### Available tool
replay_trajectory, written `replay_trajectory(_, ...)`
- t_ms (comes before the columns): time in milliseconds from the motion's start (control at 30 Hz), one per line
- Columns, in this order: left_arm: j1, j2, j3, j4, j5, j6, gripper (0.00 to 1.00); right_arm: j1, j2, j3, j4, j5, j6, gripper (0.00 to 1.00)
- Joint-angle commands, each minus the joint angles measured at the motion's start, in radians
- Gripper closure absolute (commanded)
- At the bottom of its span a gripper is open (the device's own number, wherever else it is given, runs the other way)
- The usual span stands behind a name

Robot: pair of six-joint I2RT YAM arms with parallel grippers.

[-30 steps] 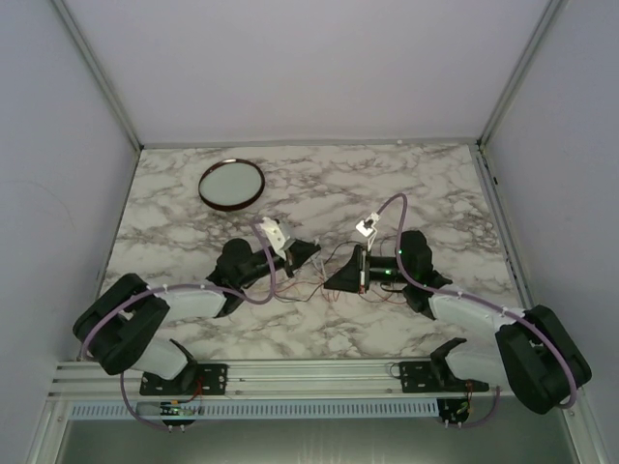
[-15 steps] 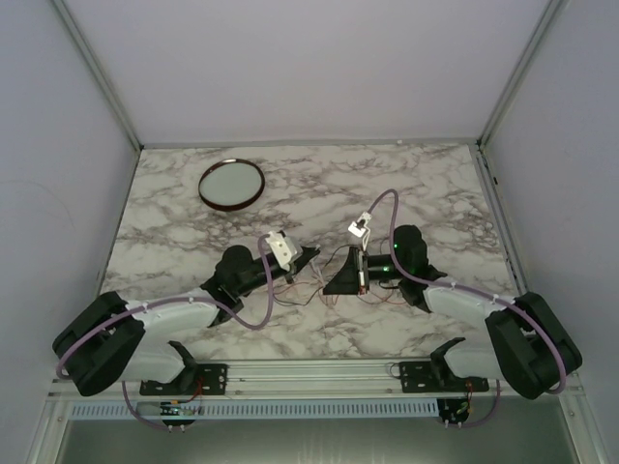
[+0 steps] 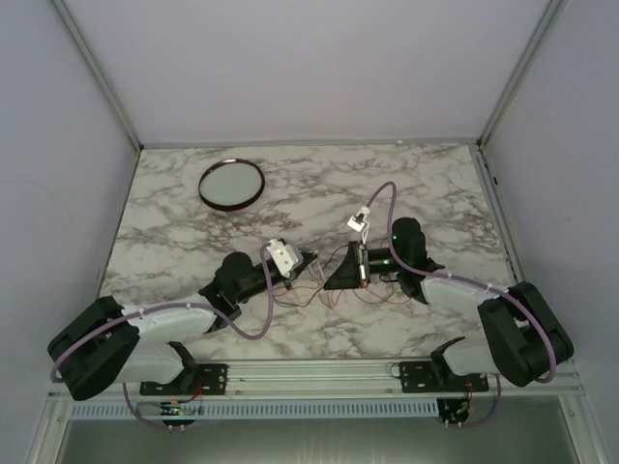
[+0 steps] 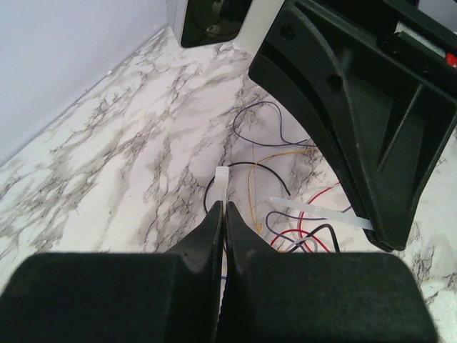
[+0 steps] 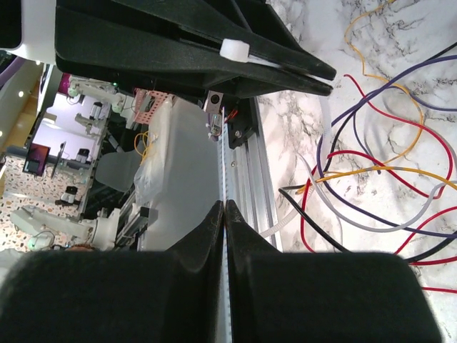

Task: Zip-tie the wires
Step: Tie the cable at the center of the board.

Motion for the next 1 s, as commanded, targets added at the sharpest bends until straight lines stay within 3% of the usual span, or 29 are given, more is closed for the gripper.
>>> replay_trajectory(0,-0.013,-0.03,-0.008,0.028,-0.017,0.034,1.0,-0.012,0.018,0.05,0.043,-0.05,-0.009,1.0)
replay_trajectory(967,-0.038,-0.032,-0.019,0.038,-0.043,0.026,1.0,-0.047,0.077,0.091,0.084,-0.092,0.002,1.0)
